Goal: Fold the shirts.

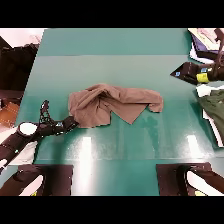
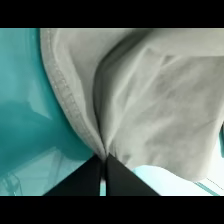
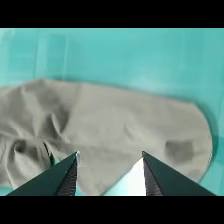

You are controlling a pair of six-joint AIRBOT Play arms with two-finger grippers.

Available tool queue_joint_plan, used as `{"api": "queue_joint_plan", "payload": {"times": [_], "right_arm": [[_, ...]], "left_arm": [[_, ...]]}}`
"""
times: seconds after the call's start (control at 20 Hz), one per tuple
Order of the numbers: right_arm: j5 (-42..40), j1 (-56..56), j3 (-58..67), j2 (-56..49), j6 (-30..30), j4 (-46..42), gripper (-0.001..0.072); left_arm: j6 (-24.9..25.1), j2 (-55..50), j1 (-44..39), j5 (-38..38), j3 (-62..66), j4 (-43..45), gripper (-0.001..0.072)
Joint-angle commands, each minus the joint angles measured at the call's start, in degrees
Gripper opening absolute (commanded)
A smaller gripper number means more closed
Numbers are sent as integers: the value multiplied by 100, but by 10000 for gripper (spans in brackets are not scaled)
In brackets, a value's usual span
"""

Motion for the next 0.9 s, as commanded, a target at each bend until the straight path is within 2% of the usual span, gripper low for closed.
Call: {"api": "queue_joint_plan", "payload": {"times": [0.0, 0.1, 0.2, 0.4, 0.65, 0.85], "right_arm": [[273, 11, -741, 216, 7, 44, 448], [267, 20, -1685, 573, 66, 321, 448], [-83, 146, -2704, 977, 352, 647, 448], [-1652, 1150, -4238, 1488, 1040, 1005, 448], [-3095, 2588, -4535, 710, 1172, 1550, 448], [-3578, 3077, -4017, -219, 1169, 1545, 448]], "left_arm": [[138, 2, 0, 13, 179, 68, 26], [407, 4, 0, -203, 636, 273, 26], [507, 4, 0, -426, 1141, 483, 26], [658, 4, 0, -723, 1853, 649, 27], [654, 2, 0, -955, 1932, 699, 27], [654, 4, 0, -1274, 1934, 852, 27]]}}
